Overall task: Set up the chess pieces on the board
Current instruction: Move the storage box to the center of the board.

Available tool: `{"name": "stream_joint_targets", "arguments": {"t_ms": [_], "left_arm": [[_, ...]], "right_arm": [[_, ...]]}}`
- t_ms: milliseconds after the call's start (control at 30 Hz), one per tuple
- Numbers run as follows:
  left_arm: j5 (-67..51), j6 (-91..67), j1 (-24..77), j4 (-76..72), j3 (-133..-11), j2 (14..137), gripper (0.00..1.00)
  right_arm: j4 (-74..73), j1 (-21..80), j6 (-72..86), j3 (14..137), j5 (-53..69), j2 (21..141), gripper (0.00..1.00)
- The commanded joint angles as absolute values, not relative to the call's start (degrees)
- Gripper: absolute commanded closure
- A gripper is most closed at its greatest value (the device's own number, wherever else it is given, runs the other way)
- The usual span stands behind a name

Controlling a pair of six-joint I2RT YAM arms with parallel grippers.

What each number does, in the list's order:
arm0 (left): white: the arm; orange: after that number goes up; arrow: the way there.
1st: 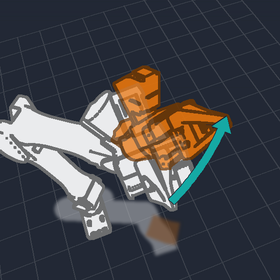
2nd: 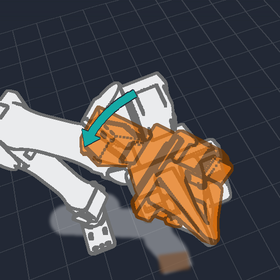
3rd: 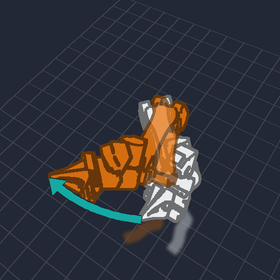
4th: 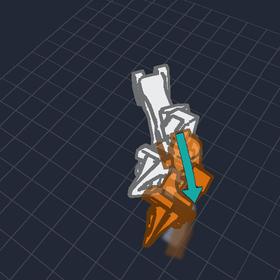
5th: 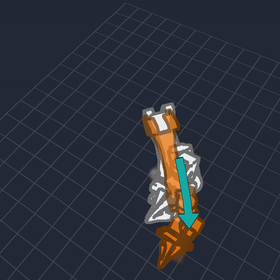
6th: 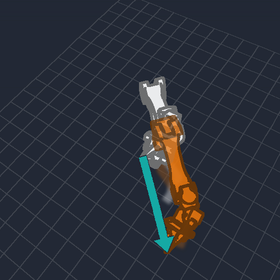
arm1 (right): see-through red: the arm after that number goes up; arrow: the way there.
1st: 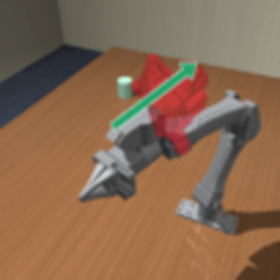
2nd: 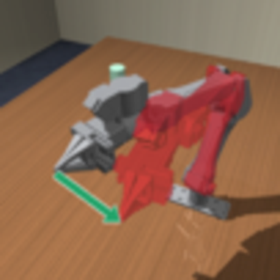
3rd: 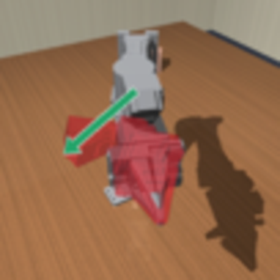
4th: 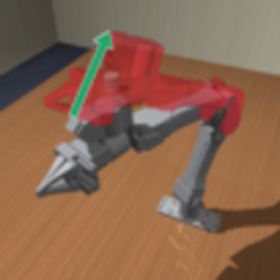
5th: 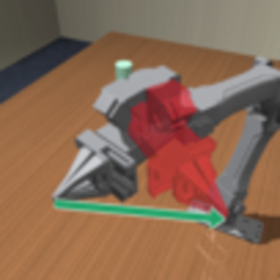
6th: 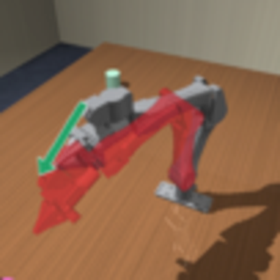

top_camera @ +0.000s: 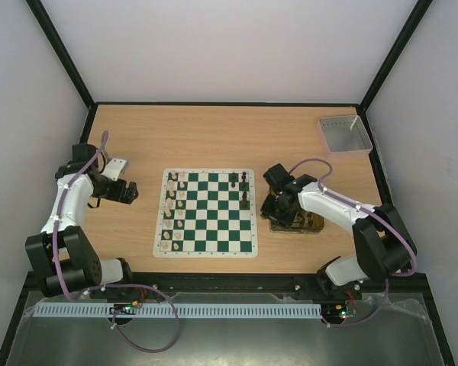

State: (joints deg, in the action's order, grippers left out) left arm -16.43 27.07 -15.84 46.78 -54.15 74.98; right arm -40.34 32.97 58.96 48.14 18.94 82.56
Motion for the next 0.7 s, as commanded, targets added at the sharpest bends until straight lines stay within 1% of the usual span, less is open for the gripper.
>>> {"name": "stream_joint_targets", "arguments": {"t_ms": [0,300,433,667], "left_arm": [[-16.3,28.1,-16.1,47.6,-53.5,73.3,0.01],[-16.3,28.4,-16.1,48.0,-52.7,72.5,0.01],[-16.7,28.4,-16.1,48.0,-52.3,72.2,0.01],[-17.0,28.4,-16.1,48.7,-52.5,72.0,0.01]], "right_arm": [[-40.2,34.9,60.9,49.0,18.7,82.6,0.64],[-39.6,37.3,62.6,47.7,18.9,81.8,0.64],[-40.5,37.4,62.4,48.9,17.5,81.0,0.64],[-49.6,37.2,59.6,59.1,6.4,80.6,0.61]]}}
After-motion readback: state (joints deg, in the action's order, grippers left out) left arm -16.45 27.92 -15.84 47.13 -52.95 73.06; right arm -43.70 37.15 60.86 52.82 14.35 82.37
